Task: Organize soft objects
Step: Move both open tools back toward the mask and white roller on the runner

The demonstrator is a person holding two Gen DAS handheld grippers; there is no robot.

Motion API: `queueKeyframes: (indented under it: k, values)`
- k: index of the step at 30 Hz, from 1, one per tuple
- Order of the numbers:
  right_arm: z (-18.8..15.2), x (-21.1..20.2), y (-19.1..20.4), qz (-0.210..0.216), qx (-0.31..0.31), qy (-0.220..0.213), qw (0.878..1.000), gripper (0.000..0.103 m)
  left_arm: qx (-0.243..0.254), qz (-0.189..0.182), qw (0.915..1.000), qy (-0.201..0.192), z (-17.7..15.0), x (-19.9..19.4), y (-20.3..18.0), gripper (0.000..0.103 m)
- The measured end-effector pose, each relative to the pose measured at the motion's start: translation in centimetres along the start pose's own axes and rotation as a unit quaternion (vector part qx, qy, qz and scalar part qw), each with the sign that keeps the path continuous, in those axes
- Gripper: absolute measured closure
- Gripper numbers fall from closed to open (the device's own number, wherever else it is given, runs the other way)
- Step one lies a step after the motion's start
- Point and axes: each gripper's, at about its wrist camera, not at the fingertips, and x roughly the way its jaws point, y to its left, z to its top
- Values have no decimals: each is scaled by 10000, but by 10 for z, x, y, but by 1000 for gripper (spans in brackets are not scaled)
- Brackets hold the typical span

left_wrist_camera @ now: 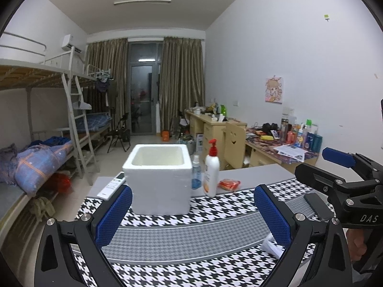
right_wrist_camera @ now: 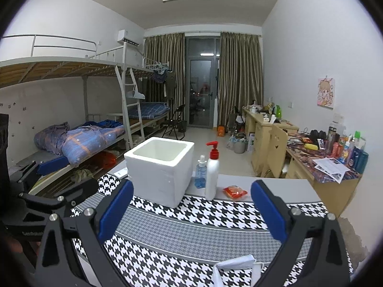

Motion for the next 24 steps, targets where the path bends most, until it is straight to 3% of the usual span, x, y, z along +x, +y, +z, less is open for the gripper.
queueKeyframes:
  k: [13,24]
  values:
    - [-19,-25,-22,-310,180,-66,9993,3,31,-277,9996,-8,-13,1,-26,1]
    - [-42,-33,-43,-653,282,18,9975,3,-11,-559,9982,225,-29,20,-43,1]
